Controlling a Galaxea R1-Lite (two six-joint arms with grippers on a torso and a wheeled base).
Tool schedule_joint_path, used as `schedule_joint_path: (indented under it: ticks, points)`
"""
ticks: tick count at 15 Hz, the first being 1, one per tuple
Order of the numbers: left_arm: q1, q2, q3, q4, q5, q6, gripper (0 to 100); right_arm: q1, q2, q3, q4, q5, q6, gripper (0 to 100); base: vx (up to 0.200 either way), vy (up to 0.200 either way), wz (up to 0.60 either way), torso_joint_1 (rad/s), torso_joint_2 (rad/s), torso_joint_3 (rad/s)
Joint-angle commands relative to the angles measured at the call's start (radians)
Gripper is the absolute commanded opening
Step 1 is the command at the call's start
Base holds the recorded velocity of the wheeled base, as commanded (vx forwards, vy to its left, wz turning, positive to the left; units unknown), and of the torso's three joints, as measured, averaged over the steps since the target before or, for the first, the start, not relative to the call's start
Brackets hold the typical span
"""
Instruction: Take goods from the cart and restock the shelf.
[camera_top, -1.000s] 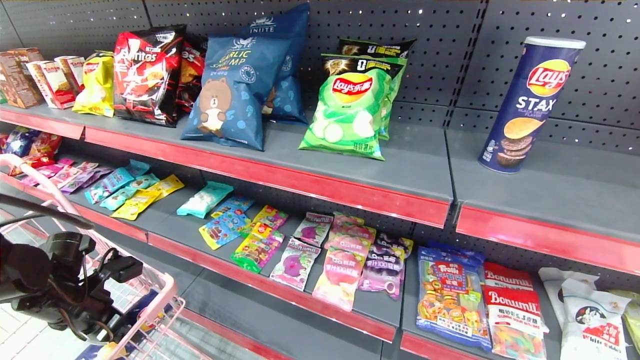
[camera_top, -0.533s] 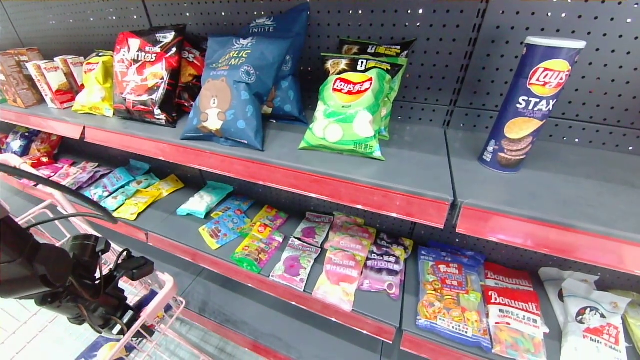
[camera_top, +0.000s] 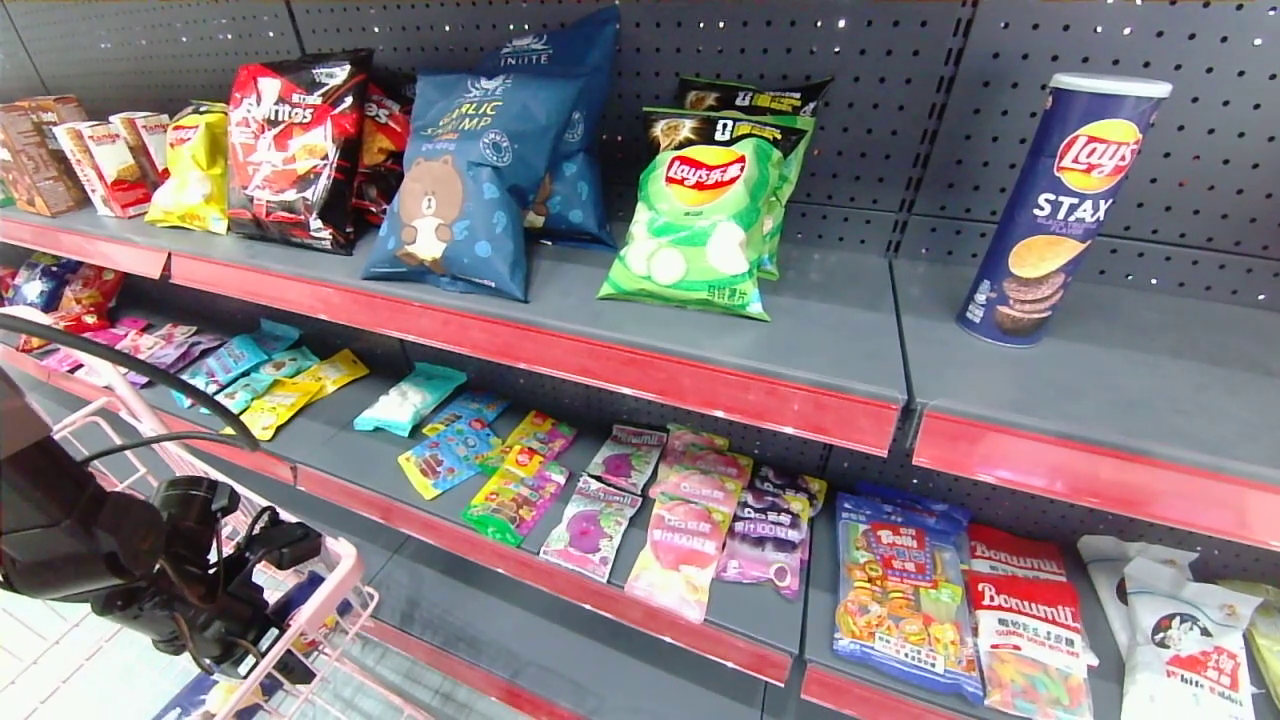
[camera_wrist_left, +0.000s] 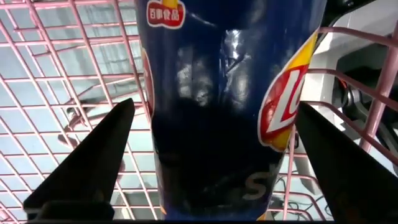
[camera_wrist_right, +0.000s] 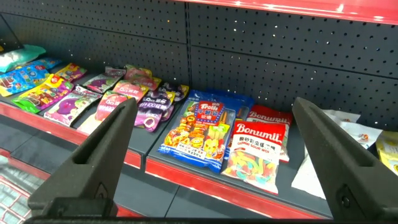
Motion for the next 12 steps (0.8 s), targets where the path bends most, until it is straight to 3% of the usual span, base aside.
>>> schedule_joint_path:
  ticks: [1,4,5,12]
  points:
    - [-0.002,-0.003,-0.005,-0.001,0.001,0.001,100,0.000,-0.002,0.000,0.000,0.000,-0.001,100,0.000,0.000,0.00,0.000,0.00,0.000]
    - [-0.002,-0.005,-0.007,-0.001,0.003,0.001,100,0.000,0.000,0.000,0.000,0.000,-0.001,100,0.000,0.000,0.00,0.000,0.00,0.000]
    - [0.000,-0.003,-0.005,-0.001,0.000,-0.001,0,0.000,0.000,0.000,0.000,0.000,-0.001,100,0.000,0.000,0.00,0.000,0.00,0.000]
    - [0.013,-0.034,0.035,0.001,-0.002,0.001,0,0.000,-0.002,0.000,0.000,0.000,-0.001,100,0.000,0.000,0.00,0.000,0.00,0.000]
